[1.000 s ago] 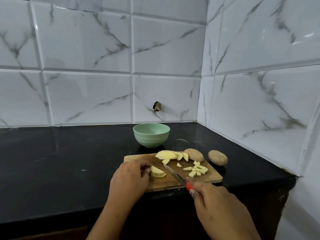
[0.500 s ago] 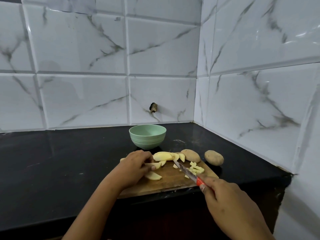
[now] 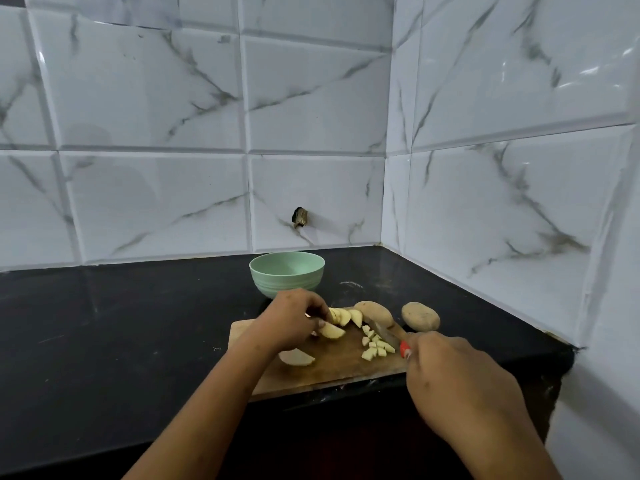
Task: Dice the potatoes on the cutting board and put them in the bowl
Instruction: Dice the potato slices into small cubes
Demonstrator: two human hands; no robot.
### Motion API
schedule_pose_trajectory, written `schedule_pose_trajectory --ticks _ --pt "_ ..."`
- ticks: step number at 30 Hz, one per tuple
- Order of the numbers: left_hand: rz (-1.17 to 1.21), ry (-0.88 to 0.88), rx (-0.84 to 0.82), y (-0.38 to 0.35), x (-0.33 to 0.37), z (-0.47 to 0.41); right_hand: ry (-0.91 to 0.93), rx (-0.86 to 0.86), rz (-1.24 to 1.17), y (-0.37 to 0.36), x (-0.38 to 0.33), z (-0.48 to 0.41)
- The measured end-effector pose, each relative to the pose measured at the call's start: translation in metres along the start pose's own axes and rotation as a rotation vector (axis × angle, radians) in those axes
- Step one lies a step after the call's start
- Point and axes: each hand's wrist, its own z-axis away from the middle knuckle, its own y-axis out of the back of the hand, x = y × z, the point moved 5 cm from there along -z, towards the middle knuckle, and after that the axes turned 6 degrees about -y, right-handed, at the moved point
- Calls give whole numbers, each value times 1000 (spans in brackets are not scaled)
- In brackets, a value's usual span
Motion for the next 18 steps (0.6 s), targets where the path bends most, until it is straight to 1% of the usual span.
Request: schedule_pose_trajectory --ticks 4,7,10,12,15,18 --pt "-32 -21 41 -8 11 -11 28 19 -43 7 2 2" --pt "-29 -29 122 -2 8 -5 81 0 -116 7 -1 7" --pt "3 21 181 10 -6 16 132 10 -170 6 -8 11" --pt "-18 76 162 18 -18 34 157 30 -203 5 -14 14" --pt "-43 138 92 21 -30 58 206 -15 -247 -4 -29 18" --pt "-70 182 59 14 -33 73 199 -38 -185 -14 -36 17"
